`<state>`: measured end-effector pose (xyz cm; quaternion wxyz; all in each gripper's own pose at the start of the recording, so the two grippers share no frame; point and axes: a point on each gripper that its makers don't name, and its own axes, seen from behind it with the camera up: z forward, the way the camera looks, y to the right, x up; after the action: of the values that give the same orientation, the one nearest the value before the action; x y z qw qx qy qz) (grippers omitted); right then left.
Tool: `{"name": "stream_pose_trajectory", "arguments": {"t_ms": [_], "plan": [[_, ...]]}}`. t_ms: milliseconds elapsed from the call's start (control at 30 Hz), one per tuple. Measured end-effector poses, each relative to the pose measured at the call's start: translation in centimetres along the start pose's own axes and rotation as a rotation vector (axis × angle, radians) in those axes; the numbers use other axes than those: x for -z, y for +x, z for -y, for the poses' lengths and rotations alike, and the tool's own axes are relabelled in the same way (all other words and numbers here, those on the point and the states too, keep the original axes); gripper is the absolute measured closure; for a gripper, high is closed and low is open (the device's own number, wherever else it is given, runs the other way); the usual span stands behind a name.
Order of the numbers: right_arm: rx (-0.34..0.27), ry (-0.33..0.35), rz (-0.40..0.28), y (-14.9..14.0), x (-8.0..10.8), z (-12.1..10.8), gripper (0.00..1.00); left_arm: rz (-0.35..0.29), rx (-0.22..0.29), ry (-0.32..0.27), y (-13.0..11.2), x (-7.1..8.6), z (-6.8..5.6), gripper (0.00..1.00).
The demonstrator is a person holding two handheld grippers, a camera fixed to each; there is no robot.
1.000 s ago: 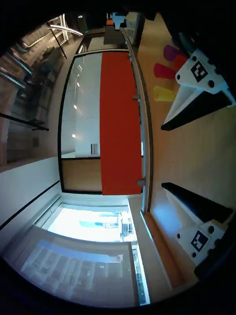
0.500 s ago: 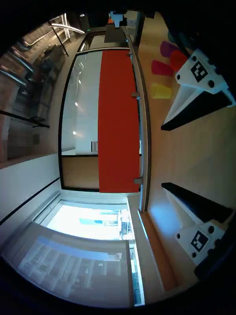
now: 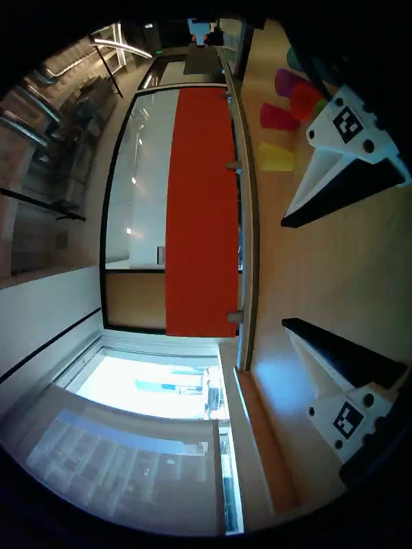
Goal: Pour water
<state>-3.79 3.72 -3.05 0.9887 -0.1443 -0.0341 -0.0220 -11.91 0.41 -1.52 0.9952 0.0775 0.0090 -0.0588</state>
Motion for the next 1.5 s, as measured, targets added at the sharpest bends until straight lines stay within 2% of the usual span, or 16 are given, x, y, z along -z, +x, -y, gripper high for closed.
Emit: {"name": "stream_pose_trajectory", "arguments": {"t_ms": [200, 500, 700, 1200, 1300, 1500], "plan": [[0.001, 0.001, -0.001, 0.1, 0.1, 0.1, 0.00, 0.002, 0.004, -0.004, -0.1, 0.1, 0.0, 0.02], [-0.007, 0.008, 0.002, -0.1, 0.0, 0.3, 0.00, 0.015, -0.025, -0.008, -0.6, 0.0, -0.2, 0.02], [-0.009, 0.010, -0.001, -0.2, 0.2, 0.1, 0.00, 0.019, -0.025, -0.015, -0.8, -0.1, -0.5, 0.02], [-0.001, 0.035, -0.113, 1.2, 0.7, -0.3, 0.00, 0.020, -0.025, -0.015, -0.9, -0.1, -0.5, 0.02], [0.005, 0.054, -0.140, 1.0, 0.8, 0.1, 0.00, 0.020, -0.026, -0.015, -0.9, 0.0, -0.5, 0.02], [-0.013, 0.085, -0.139, -1.2, 0.6, 1.3, 0.00, 0.019, -0.025, -0.015, -0.9, 0.0, -0.5, 0.02]]}}
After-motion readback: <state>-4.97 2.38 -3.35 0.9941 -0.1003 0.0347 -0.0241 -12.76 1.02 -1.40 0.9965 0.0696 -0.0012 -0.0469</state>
